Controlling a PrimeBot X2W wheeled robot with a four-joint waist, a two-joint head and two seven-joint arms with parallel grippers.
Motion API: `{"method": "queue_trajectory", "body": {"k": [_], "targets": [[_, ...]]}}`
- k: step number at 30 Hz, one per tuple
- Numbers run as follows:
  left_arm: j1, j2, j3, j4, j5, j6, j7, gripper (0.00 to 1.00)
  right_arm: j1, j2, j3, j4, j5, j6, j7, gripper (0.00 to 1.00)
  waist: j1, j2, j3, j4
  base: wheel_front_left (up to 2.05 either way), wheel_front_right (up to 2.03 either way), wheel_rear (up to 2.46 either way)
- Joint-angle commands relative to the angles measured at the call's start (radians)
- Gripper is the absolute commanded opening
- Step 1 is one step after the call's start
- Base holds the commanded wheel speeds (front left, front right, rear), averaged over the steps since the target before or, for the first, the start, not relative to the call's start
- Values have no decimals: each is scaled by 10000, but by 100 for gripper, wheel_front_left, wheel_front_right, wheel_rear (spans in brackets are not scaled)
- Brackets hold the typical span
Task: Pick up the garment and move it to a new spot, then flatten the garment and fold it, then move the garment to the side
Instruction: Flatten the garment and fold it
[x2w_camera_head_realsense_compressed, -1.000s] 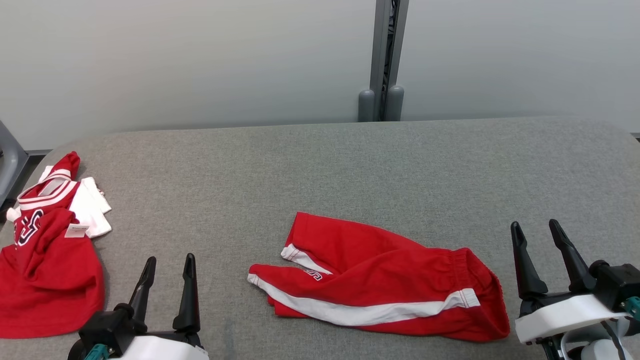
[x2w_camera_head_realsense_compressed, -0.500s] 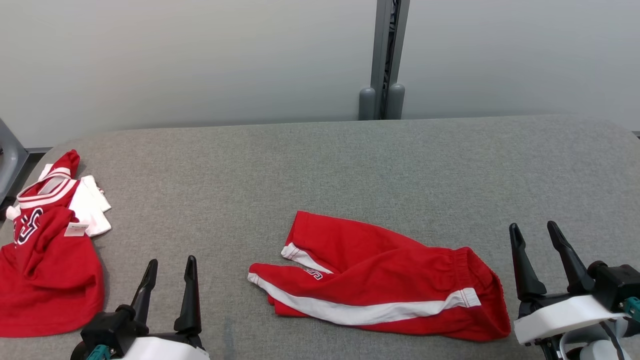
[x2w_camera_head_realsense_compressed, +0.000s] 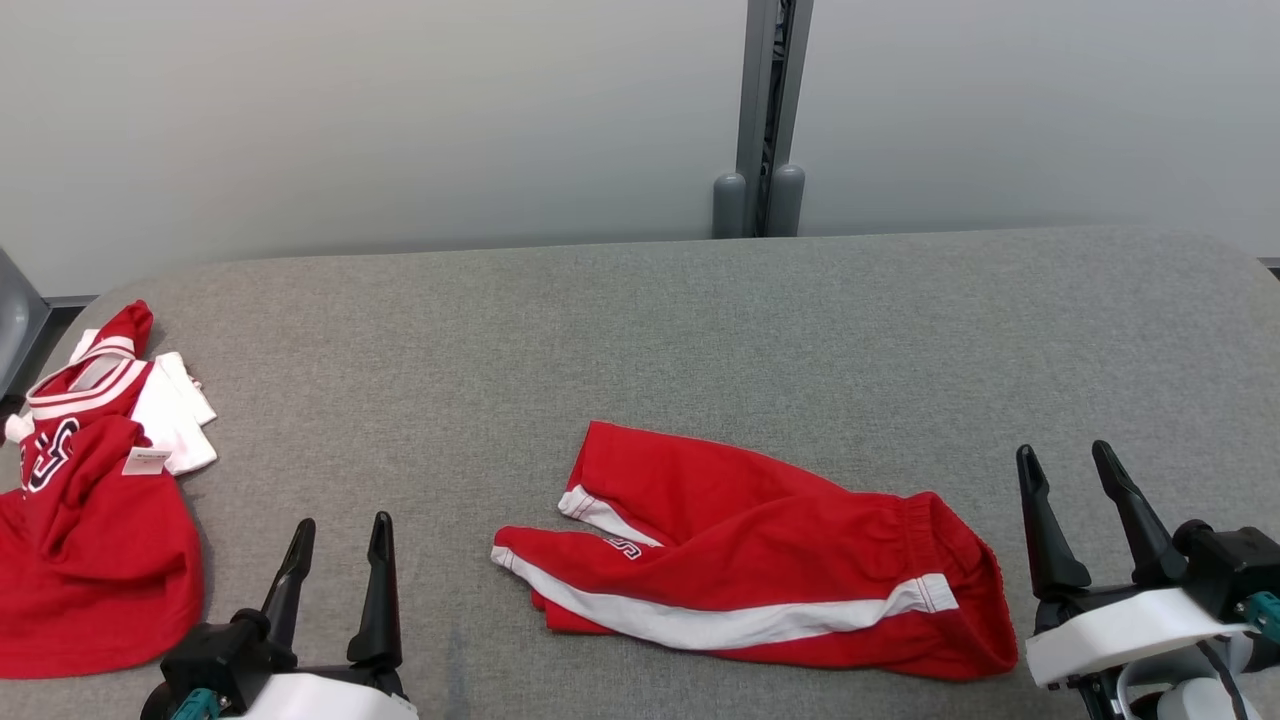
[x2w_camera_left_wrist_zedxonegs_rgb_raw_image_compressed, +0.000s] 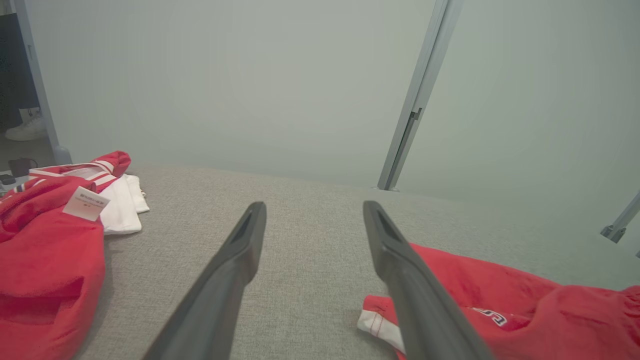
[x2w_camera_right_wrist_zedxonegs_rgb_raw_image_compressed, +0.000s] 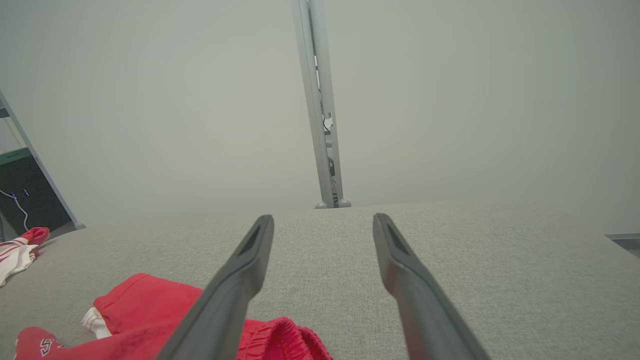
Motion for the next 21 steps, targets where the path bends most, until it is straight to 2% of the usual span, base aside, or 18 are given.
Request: {"method": "queue_trajectory", "body": {"k": [1,8,11,15,21], "targets": [[-195,46,47,43,65,-53,-25,100,-103,12,1,-3,42,20,-83,100,0,0,6,-15,0,0,0],[-232,28,61,230,-229,-193,-17,100,-117,29,34,-118,65,20,-83,100,0,0,46,-109,0,0,0],[-225,71,-99,572,-345,-334,381,100,-41,-77,281,-120,273,20,-81,100,0,0,78,-179,0,0,0],[-378,161,-206,951,-494,-457,773,100,51,-395,940,64,741,20,-71,100,0,0,123,-310,0,0,0],[-567,338,-426,1429,-613,-588,1307,100,124,-1203,2601,75,2098,20,527,100,0,0,243,-472,0,0,0]]}}
